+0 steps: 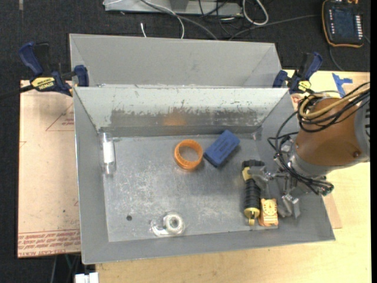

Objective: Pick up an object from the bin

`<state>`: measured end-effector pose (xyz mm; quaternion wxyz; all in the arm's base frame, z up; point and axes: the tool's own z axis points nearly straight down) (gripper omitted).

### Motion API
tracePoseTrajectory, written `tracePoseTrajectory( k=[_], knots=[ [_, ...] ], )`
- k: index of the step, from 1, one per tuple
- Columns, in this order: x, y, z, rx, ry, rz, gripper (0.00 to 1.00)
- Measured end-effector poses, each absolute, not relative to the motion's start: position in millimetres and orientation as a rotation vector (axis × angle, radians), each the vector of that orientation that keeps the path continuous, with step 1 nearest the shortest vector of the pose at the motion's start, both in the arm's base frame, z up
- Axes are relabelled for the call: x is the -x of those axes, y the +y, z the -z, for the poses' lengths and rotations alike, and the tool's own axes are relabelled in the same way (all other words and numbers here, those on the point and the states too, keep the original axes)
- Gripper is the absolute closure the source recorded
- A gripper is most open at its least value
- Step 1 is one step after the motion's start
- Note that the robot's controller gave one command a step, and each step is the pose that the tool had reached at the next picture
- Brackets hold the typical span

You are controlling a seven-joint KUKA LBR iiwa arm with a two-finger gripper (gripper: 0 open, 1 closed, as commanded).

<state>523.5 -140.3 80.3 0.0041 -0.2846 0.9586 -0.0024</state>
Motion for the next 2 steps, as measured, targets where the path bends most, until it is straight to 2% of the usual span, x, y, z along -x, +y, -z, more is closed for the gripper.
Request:
tracePoseTrajectory(
  k=[1, 2],
  knots=[
    [-515.5, -119.1, -156.4, 0.783, 3.035, 0.001, 0.00],
    [-526.6, -100.3, -98.3, 1.415, 2.800, 0.005, 0.00]
  ],
)
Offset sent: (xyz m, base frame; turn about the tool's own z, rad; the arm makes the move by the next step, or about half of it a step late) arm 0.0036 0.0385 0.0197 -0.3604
